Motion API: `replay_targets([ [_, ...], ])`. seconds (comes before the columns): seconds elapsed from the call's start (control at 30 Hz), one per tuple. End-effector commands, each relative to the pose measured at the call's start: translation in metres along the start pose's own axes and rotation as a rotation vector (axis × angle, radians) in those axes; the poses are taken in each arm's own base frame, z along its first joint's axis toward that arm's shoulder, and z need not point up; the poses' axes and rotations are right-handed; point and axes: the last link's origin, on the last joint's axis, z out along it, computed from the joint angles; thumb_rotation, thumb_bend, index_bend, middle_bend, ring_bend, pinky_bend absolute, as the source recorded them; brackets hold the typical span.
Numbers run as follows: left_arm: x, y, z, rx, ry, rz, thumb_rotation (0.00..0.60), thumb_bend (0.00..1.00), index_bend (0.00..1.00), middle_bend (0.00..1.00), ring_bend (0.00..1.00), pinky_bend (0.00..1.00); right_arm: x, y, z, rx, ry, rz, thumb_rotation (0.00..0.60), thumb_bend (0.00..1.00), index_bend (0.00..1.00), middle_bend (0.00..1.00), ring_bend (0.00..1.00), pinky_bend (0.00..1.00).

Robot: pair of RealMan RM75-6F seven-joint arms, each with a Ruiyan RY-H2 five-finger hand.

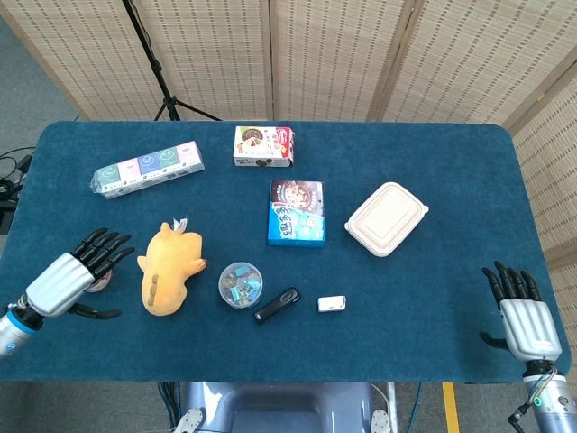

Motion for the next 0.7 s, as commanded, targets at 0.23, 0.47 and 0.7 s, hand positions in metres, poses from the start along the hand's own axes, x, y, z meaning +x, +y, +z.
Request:
replay_targets([
  [0.23, -0.017, 0.025, 0.063, -0.357, -0.033, -0.078, 0.047, 0.00, 0.00, 0.00, 0.00, 0.00, -0.005, 0.008, 0.014, -0.092, 0.013, -0.022, 0.600, 0.00, 0.03, 0.00, 0.00, 0.00],
  [0.47, -0.022, 0.033, 0.096, -0.435, -0.051, -0.061, 0.042, 0.00, 0.00, 0.00, 0.00, 0.00, -0.009, 0.017, 0.024, -0.163, 0.014, -0.019, 0.600, 0.00, 0.03, 0.00, 0.00, 0.00],
  [0.7, -0.042, 0.033, 0.106, -0.407, -0.157, -0.052, 0.045, 0.00, 0.00, 0.00, 0.00, 0.00, -0.009, 0.024, 0.029, -0.193, 0.010, -0.019, 0.600, 0.00, 0.03, 0.00, 0.00, 0.00],
])
